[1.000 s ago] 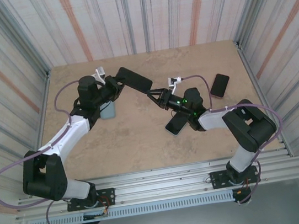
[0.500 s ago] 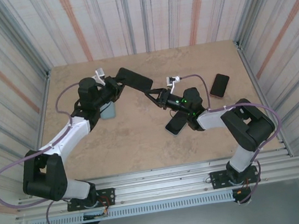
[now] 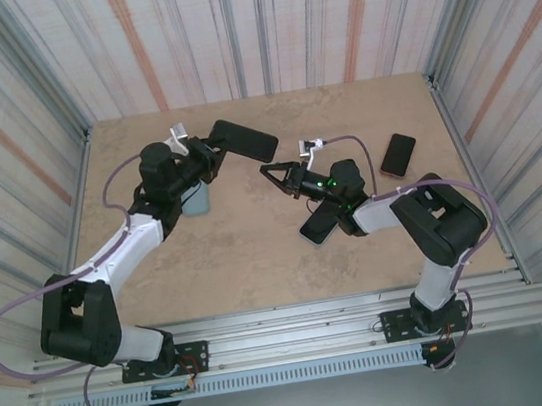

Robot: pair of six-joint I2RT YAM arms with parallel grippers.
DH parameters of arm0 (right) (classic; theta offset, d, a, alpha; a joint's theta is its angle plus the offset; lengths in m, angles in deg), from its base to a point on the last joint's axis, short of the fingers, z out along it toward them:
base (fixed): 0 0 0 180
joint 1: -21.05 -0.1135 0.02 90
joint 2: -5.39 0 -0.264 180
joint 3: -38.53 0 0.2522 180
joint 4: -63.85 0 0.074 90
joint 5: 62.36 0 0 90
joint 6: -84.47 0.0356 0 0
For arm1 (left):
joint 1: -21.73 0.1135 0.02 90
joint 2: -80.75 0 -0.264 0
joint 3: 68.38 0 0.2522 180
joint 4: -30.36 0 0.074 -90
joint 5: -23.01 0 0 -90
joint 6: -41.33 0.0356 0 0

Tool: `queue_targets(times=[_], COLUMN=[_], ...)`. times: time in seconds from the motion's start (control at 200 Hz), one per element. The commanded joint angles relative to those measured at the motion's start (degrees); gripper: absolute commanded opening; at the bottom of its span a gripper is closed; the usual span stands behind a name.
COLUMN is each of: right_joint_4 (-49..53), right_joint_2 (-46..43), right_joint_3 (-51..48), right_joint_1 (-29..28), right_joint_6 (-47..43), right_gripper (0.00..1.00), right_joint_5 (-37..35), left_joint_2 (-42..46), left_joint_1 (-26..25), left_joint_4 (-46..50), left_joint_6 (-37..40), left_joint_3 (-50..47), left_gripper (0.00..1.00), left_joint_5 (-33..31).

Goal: Take the phone out of the phone case

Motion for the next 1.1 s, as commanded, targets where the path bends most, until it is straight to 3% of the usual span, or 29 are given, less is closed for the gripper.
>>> queue_targets(times=[0.0,0.18,0.556,0.902,1.097], right_joint_4=[-1.5,-4.7,-4.9,-4.7,-4.8], right_joint_2=[1.7,1.4,-5.9,-6.5,-5.3], right_joint_3=[1.8,2.5,1.5,3.2,3.7], right_joint_1=[0.5,0.5,0.1,0.3,0.4], right_joint_6=[0.5,-0.8,-6.3,-2.9,-1.4], right_gripper=[0.12,0.16,0.29,0.29,0.23], right_joint_5=[0.4,2.8,5.6,5.2,5.4], left_joint_2=[4.0,6.0,3.3,3.1,3.5], left_joint_1=[-0.4,0.1,1.8,2.0,1.8], left_joint_4=[-7.2,-1.3,-3.5,-4.0,-4.5], left_joint_6=[-3.1,1.1,1.1,0.7,0.2], left_joint_3=[0.6,1.5,1.8,2.0,2.2], left_gripper=[0.07,0.07,0.06,0.05,0.05], left_joint_5=[3.5,2.3,2.8,3.7,4.2])
